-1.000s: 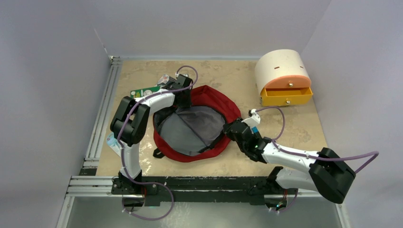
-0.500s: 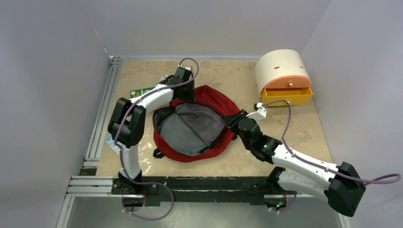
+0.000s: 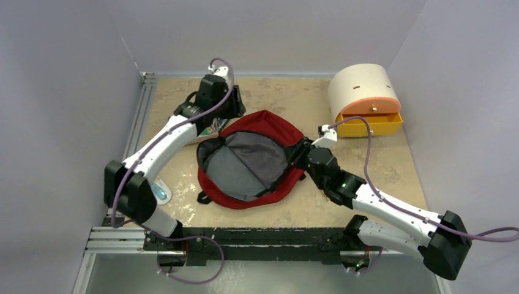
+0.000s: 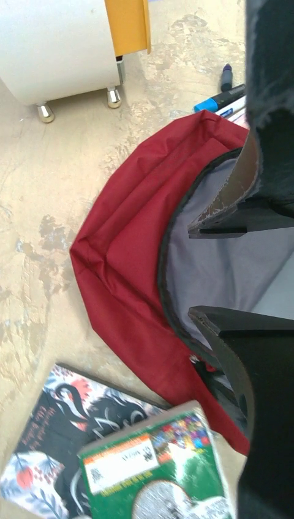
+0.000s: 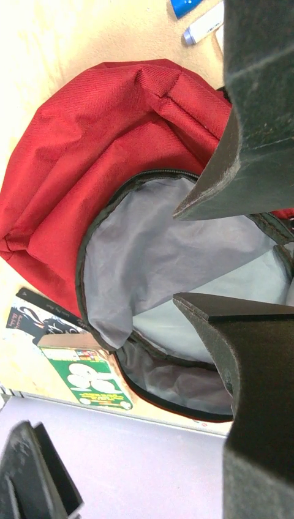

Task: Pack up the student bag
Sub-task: Unzip the student bag at the center of the board, then pick up the book from the center of the board.

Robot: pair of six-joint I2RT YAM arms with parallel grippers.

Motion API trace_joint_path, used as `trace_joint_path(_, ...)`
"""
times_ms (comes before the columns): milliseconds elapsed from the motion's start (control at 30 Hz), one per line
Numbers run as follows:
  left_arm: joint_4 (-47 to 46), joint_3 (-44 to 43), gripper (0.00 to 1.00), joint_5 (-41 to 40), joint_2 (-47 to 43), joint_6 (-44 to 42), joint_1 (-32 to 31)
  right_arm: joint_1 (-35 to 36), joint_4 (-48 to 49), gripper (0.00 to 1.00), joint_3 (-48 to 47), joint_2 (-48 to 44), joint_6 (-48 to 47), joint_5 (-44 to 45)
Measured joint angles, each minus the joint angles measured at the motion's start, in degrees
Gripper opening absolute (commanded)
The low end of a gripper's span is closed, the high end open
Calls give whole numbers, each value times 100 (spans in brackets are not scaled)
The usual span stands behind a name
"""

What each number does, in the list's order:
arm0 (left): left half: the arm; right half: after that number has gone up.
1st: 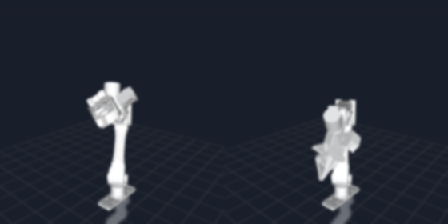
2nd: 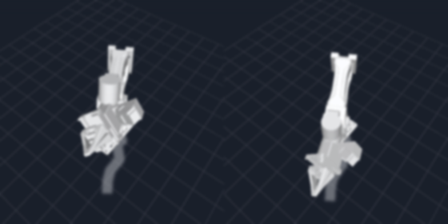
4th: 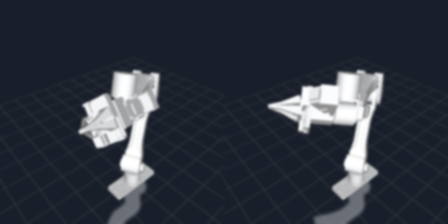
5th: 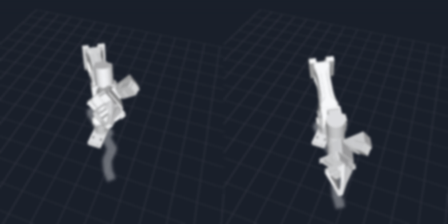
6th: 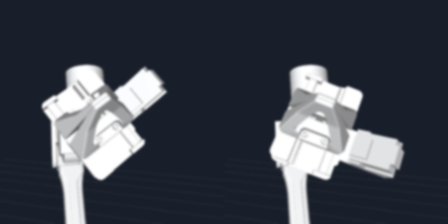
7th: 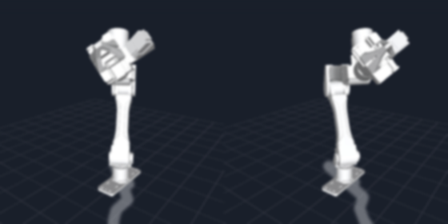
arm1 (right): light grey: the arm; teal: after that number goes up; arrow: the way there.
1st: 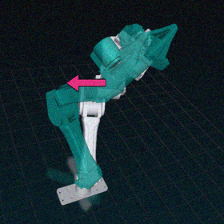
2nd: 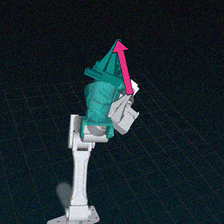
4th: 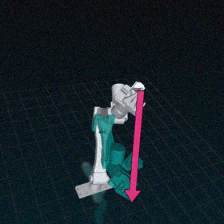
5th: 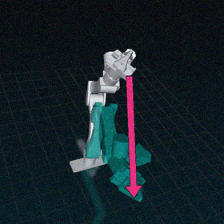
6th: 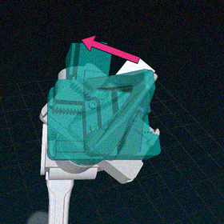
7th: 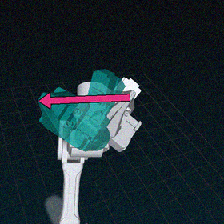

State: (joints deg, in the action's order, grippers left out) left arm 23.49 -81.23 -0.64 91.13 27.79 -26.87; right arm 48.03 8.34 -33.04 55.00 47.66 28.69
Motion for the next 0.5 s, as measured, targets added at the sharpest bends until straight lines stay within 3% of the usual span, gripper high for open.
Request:
trace_joint_path(333,461,1685,45,-229,-2122,389,343,0,-452,53,-363,181,-210,-116)
trace_joint_path(500,997,1971,47,-289,-3115,581,549,0,-636,56,-363,245,-122,-411)
